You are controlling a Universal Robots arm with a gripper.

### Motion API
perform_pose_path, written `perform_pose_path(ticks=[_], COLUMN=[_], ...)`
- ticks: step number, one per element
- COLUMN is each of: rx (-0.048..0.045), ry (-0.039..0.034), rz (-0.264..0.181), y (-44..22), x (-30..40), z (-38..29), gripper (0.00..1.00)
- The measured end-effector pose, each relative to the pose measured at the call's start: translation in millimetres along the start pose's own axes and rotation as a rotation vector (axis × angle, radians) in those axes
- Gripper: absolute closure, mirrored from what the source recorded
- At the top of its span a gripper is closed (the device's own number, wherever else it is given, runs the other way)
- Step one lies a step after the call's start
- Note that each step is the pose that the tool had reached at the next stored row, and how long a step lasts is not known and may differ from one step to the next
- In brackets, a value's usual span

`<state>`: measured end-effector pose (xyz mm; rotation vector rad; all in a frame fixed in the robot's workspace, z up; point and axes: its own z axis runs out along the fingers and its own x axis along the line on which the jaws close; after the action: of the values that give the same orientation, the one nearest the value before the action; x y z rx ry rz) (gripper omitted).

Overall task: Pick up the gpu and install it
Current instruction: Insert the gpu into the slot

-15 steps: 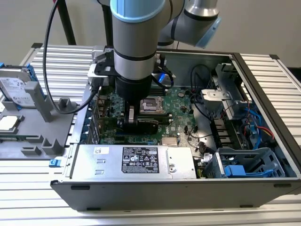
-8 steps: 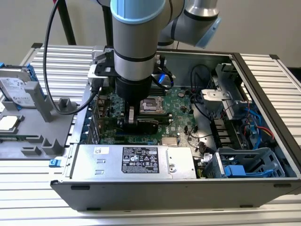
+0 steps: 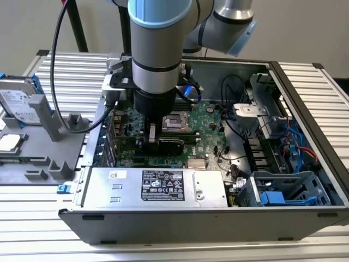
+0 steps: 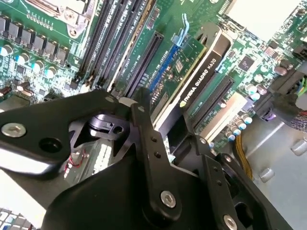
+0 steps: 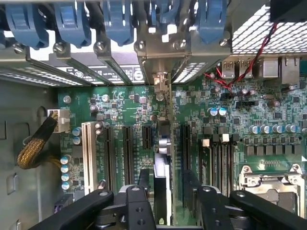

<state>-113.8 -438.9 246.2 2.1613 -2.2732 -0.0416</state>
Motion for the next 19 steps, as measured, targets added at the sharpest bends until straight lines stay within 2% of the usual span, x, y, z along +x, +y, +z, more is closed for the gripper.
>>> perform_pose_path(ticks=[7,8,10,11,19], rx=[0.0,-0.0001,0.0001,0.0002,-0.0001], ry=[-0.0005,-0.0004,-0.0007,-0.0008,-0.0005], rz=[0.0,0.0,0.0,0.0,0.0], y=[0.7,0.8,0.8,0.8,0.8], x=[-0.4,-0.5,-0.5,-0.5,-0.5], z=[-30.4,-33.8,-35.2,-35.3,-37.0], gripper=[0.0,0.0,0.0,1.0,1.0])
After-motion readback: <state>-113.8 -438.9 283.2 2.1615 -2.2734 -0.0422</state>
